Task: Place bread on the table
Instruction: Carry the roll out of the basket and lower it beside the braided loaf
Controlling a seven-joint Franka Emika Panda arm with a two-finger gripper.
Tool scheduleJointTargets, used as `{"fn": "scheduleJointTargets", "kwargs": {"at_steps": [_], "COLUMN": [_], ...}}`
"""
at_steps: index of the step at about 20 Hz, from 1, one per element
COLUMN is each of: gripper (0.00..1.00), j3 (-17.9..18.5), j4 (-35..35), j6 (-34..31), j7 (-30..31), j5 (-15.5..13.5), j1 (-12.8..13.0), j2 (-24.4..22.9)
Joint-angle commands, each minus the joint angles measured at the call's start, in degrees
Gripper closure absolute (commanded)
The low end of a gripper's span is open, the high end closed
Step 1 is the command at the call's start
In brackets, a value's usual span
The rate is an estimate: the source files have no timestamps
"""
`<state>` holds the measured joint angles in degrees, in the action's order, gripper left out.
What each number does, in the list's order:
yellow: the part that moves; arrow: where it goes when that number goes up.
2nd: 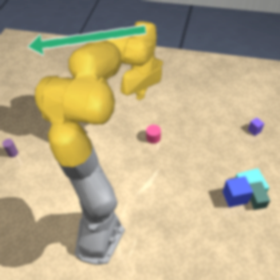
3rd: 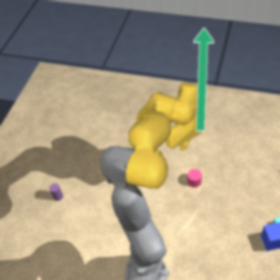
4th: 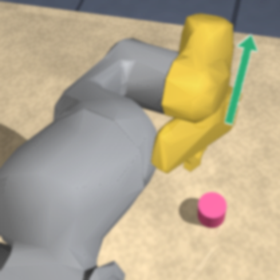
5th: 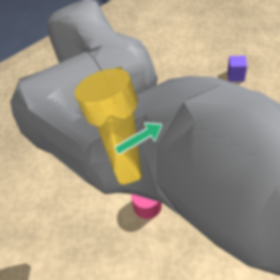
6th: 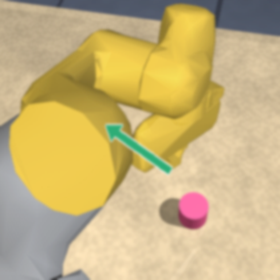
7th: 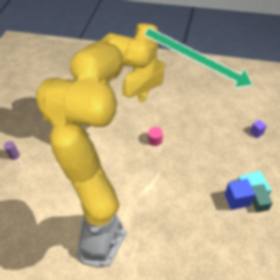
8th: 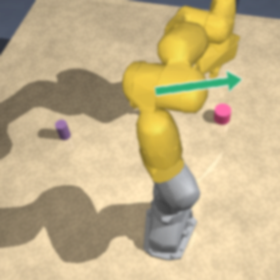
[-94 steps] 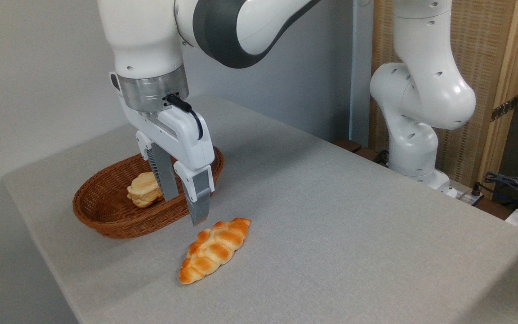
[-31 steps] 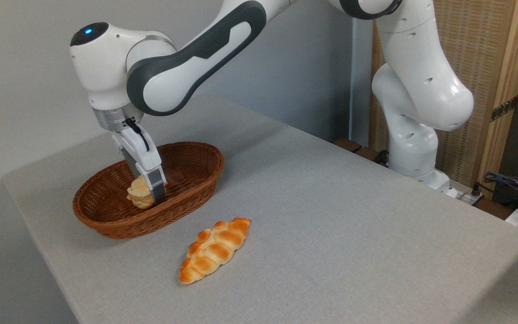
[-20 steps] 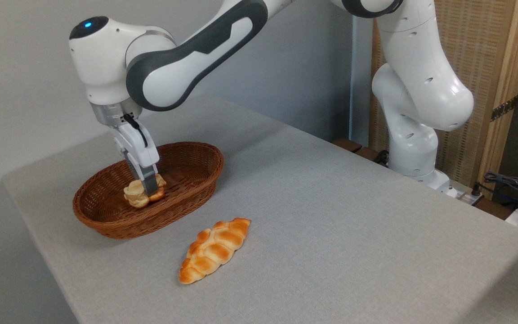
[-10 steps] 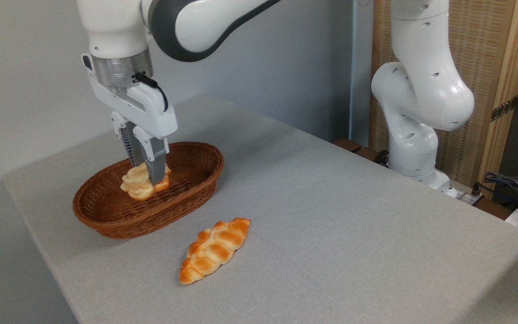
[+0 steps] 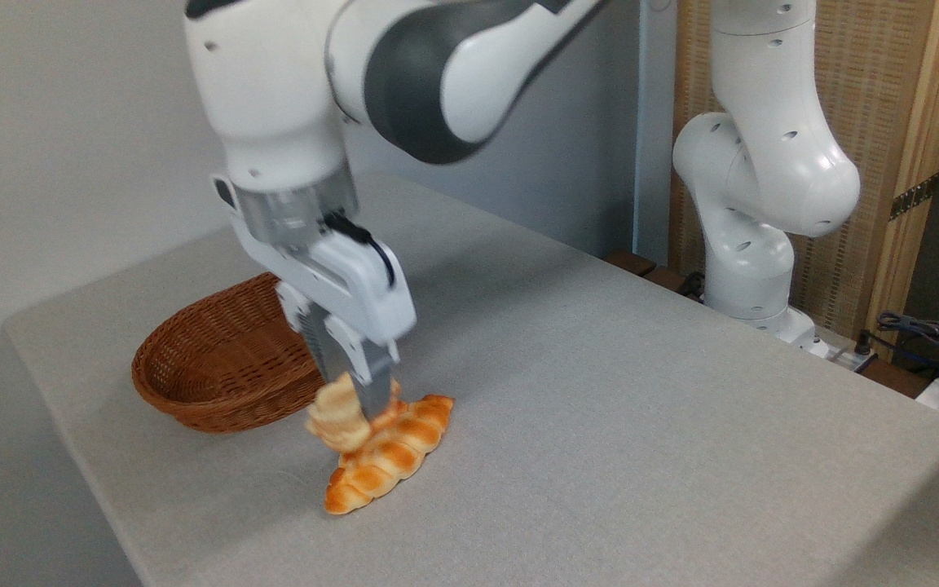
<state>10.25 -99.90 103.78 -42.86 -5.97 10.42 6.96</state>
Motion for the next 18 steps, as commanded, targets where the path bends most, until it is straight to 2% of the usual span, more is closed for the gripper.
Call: {"fn": "scheduleJointTargets", "kwargs": {"at_steps": [1, 2, 4, 18], "gripper": [0.34, 0.11, 0.00, 0.00], "j3": [3.81, 3.99, 3.99, 3.99], "j4": [-3.11, -3.20, -4.25, -4.60], "j6": [-0.59, -0.59, -0.59, 0.02], "j7": [-7.05, -7.15, -7.24, -6.97], "j5": [0.61, 0.70, 0.79, 0.70], "j1": [0.56, 0.56, 0.56, 0.56], "j2": [-0.72, -0.46, -0.28, 0.33]}}
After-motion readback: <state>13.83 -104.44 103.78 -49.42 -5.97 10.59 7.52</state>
